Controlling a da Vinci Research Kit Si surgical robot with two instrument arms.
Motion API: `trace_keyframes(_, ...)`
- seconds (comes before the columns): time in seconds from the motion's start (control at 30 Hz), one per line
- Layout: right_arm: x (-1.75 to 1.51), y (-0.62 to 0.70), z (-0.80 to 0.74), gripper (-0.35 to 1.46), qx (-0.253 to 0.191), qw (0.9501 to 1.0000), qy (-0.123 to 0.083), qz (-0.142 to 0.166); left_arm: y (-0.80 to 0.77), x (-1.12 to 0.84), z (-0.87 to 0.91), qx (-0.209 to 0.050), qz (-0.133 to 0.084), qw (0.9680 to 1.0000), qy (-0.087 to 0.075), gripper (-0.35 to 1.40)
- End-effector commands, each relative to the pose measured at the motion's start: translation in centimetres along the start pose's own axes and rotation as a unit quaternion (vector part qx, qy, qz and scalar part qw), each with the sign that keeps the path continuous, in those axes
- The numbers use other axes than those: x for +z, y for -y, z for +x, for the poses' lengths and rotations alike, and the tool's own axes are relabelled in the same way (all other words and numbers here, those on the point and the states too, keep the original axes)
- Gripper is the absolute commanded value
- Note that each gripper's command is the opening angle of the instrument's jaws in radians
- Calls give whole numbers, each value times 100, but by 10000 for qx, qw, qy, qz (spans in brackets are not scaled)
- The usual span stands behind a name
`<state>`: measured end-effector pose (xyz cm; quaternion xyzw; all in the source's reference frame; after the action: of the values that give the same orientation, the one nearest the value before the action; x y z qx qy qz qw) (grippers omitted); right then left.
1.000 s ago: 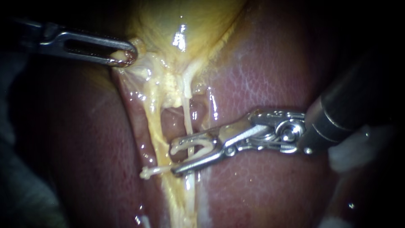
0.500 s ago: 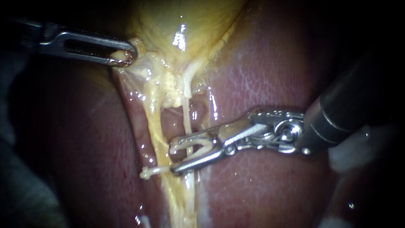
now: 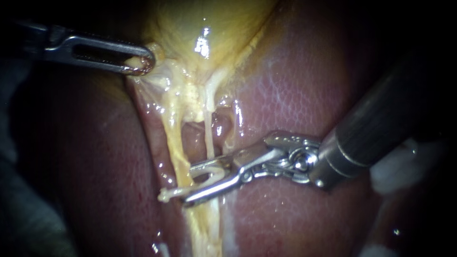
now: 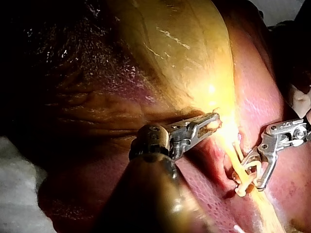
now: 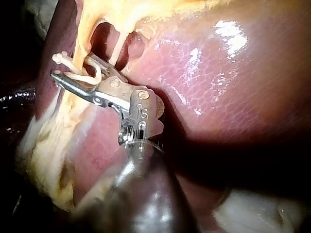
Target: Clipping second clip left tube
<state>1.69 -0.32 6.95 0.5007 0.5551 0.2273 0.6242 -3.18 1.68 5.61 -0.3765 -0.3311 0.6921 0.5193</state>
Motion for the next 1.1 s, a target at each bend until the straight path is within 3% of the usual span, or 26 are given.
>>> trace_keyframes(0.03, 5, 2, 1, 49, 20, 10000, -19, 68, 0, 0, 0, -1, 2, 10000, -1, -35)
trace_keyframes(0.13, 17, 4, 3, 49, 8, 9999, -79, 109, 0, 0, 0, -1, 2, 10000, -1, -35)
trace_keyframes(0.3, 32, 8, 9, 48, 8, 9993, -366, 73, 0, 0, 0, -1, 2, 10000, -1, -35)
trace_keyframes(0.5, 37, 22, 25, 46, 57, 9991, -412, 72, 0, 0, 0, -1, 2, 10000, -1, -35)
trace_keyframes(0.77, 33, 56, 49, 42, 142, 9989, -397, 215, 0, 0, 0, -1, 1, 10000, -1, -35)
trace_keyframes(0.93, 34, 58, 49, 37, 145, 9992, -324, 190, 0, 0, 0, -1, 2, 10000, -1, -35)
trace_keyframes(1.1, 29, 58, 47, 13, 209, 9996, -155, 122, 0, 0, 0, -1, 2, 10000, -1, -35)
